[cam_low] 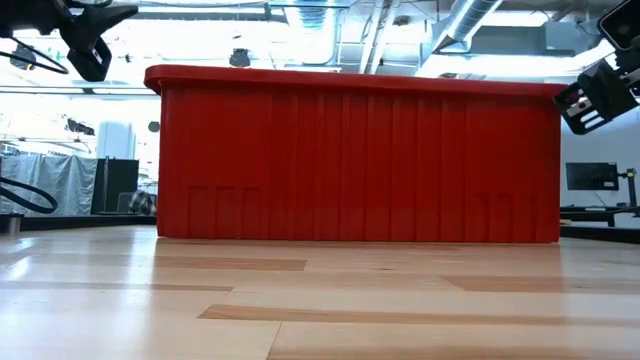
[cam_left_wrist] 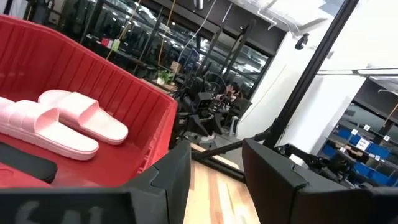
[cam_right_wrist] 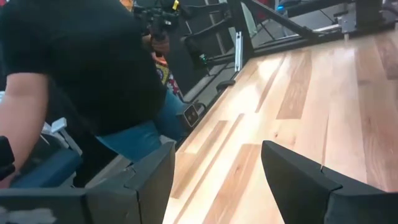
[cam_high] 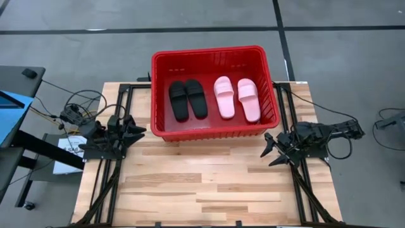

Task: Pick and place slides into bin
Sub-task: Return to Home Position

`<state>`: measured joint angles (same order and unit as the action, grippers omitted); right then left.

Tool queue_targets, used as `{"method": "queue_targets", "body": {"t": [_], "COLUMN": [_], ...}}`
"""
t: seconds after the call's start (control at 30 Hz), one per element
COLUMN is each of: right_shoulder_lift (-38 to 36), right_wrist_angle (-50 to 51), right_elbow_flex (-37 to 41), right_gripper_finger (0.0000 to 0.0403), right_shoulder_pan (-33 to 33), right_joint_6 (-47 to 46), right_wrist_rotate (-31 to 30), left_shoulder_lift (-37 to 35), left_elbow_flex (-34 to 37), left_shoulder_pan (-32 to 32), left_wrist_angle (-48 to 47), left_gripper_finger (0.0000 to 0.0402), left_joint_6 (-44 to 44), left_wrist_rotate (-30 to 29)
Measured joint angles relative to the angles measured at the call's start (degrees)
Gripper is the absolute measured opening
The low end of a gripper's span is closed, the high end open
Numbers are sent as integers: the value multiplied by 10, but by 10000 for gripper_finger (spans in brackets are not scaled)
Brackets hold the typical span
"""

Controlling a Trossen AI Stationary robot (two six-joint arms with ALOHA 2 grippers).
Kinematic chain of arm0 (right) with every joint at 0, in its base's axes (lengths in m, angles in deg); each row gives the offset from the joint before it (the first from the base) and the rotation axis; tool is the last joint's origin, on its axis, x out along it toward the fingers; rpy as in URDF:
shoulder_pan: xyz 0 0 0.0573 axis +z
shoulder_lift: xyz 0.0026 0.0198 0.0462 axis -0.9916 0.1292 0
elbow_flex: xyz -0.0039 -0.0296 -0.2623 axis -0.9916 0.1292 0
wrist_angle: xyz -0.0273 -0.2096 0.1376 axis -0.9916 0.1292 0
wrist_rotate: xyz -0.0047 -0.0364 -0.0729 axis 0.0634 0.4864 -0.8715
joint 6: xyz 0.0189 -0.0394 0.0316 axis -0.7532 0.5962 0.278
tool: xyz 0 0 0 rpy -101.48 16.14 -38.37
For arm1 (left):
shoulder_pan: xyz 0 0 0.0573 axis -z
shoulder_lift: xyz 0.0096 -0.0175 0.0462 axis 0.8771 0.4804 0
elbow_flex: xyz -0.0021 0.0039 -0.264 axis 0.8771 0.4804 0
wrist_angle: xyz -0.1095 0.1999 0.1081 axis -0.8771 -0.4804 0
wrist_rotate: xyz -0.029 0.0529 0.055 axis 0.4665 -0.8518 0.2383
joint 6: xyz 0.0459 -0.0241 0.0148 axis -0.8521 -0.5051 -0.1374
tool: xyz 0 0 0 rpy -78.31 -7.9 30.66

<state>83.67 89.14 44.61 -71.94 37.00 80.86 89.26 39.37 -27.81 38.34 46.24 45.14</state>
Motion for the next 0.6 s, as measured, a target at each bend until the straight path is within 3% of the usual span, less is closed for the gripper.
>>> {"method": "queue_targets", "body": {"t": [0.23, 0.47, 0.6], "right_shoulder_lift": [0, 0, 0], "right_wrist_angle": [1, 1, 1], "right_elbow_flex": [0, 0, 0], "right_gripper_finger": [232, 232, 232], "right_shoulder_pan": [0, 0, 0], "right_joint_6": [0, 1, 1], "right_wrist_rotate": [0, 0, 0], "left_shoulder_lift": [0, 0, 0], "left_elbow_flex": [0, 3, 48], "left_shoulder_pan": [0, 0, 0], "left_wrist_angle": [-1, -64, -81], "left_gripper_finger": [135, 135, 135], "left_joint_6": [1, -14, 17], "left_wrist_rotate": [8, 95, 125]}}
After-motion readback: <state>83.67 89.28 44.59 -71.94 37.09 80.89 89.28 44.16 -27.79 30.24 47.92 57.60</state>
